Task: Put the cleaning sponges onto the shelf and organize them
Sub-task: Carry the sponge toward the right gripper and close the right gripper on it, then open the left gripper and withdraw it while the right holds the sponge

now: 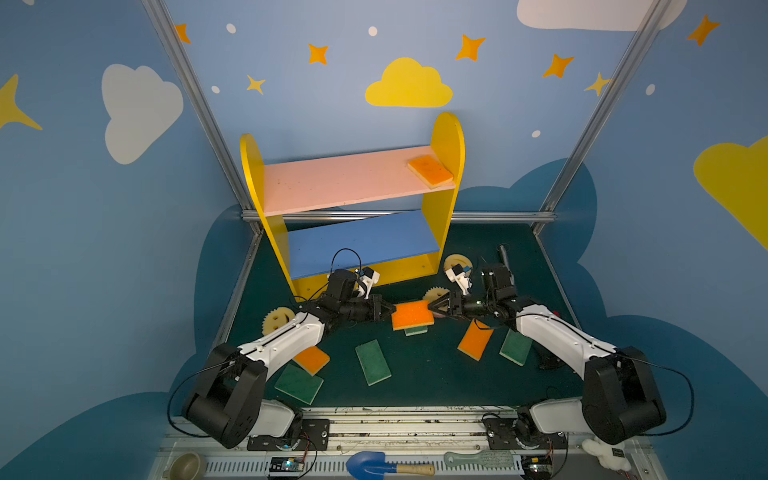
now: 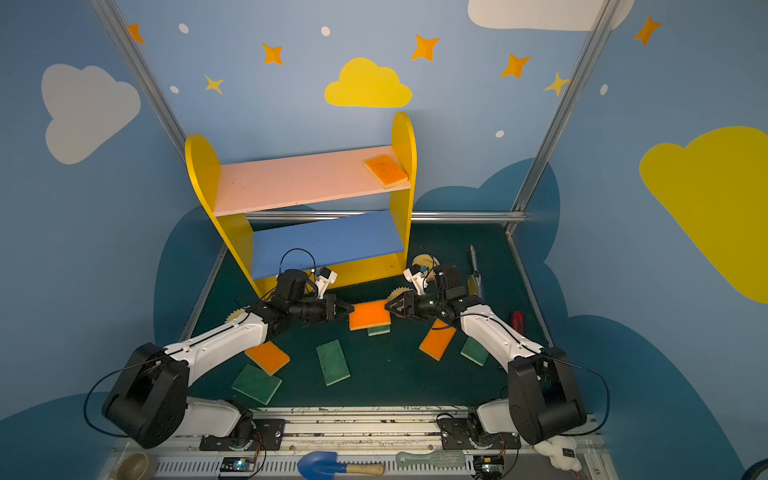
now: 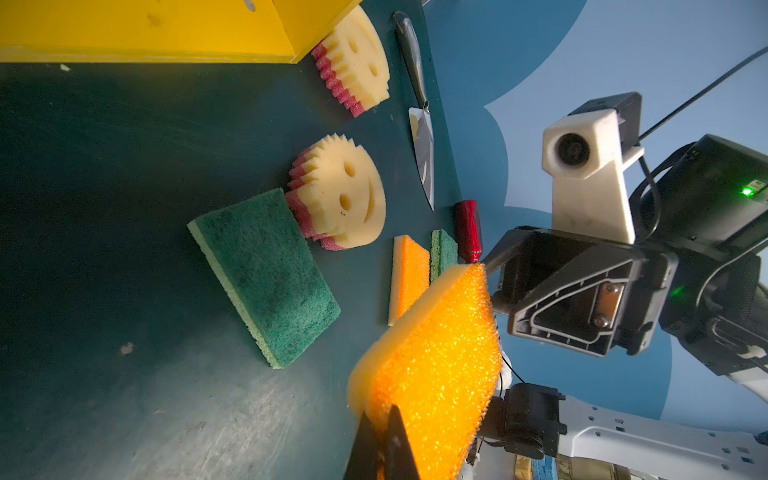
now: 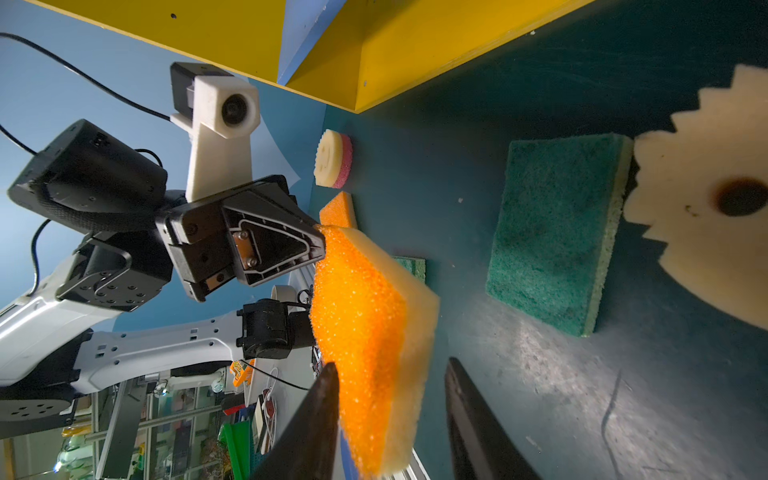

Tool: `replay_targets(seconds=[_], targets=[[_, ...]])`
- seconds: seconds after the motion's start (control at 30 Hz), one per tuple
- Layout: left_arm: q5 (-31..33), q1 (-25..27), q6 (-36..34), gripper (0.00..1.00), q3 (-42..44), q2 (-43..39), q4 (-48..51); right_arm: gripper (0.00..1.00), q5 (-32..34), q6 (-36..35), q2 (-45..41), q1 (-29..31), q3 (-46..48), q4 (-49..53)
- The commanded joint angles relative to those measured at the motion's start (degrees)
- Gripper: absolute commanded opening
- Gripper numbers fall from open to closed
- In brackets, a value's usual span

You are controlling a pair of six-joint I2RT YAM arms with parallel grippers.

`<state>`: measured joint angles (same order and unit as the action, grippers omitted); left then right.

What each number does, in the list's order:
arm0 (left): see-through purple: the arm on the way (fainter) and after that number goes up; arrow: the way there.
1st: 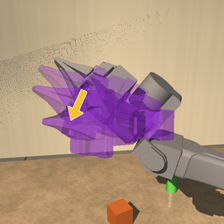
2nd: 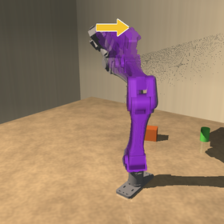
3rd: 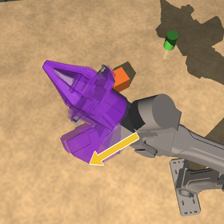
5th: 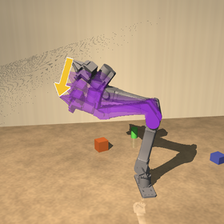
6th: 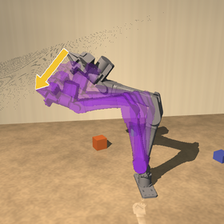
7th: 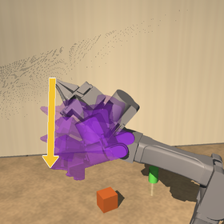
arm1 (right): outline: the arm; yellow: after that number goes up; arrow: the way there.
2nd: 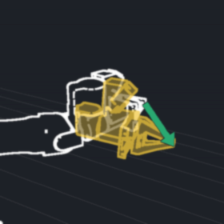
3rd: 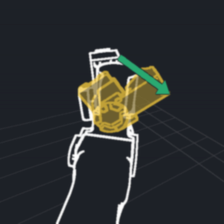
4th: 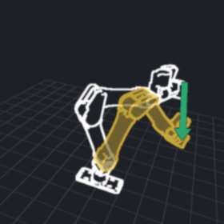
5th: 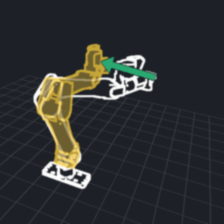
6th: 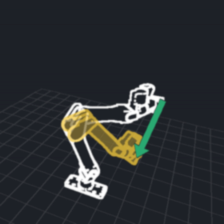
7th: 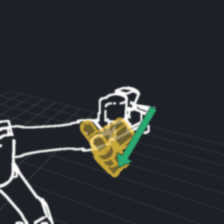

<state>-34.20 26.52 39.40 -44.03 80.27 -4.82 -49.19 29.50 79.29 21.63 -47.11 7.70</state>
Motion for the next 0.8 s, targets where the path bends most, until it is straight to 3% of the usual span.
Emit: replay_targets(seconds=[0.0,0.3,0.5,0.53,0.57,0.6,0.67,0.73,0.77], targets=[[-1.2,-0.2,0.2,0.03,-1.0,0.0,-1.3,0.39,-1.2,-0.9,0.7,0.5,-1.6,0.6],[-1.4,-0.1,1.5,0.03,-1.1,1.0,-3.2,0.25,-2.2,-1.5,1.0,1.0,-1.8,1.9],[-0.7,0.2,2.3,0.03,-0.1,1.4,-4.0,0.00,-2.8,-2.0,1.0,1.4,-2.2,3.4],[-0.3,0.2,2.3,0.04,-0.3,1.2,-3.5,0.00,-2.8,-1.9,0.9,1.4,-2.3,3.7],[0.1,0.2,2.3,0.10,-0.3,0.9,-2.9,0.00,-2.7,-1.8,0.9,1.5,-2.4,3.9],[0.9,0.2,2.2,0.23,-0.4,0.3,-2.0,0.00,-2.5,-1.4,0.9,1.5,-2.6,4.1],[3.1,0.1,1.7,0.57,-0.4,-1.5,0.1,0.00,-2.3,-0.5,0.9,1.5,-3.2,4.7],[7.1,0.1,0.8,0.81,-0.1,-4.4,3.1,0.00,-1.3,1.2,0.5,1.6,-4.0,5.9],[9.1,0.0,0.5,0.88,0.3,-5.8,4.4,0.00,-1.0,2.3,0.2,1.5,-4.2,5.9]])
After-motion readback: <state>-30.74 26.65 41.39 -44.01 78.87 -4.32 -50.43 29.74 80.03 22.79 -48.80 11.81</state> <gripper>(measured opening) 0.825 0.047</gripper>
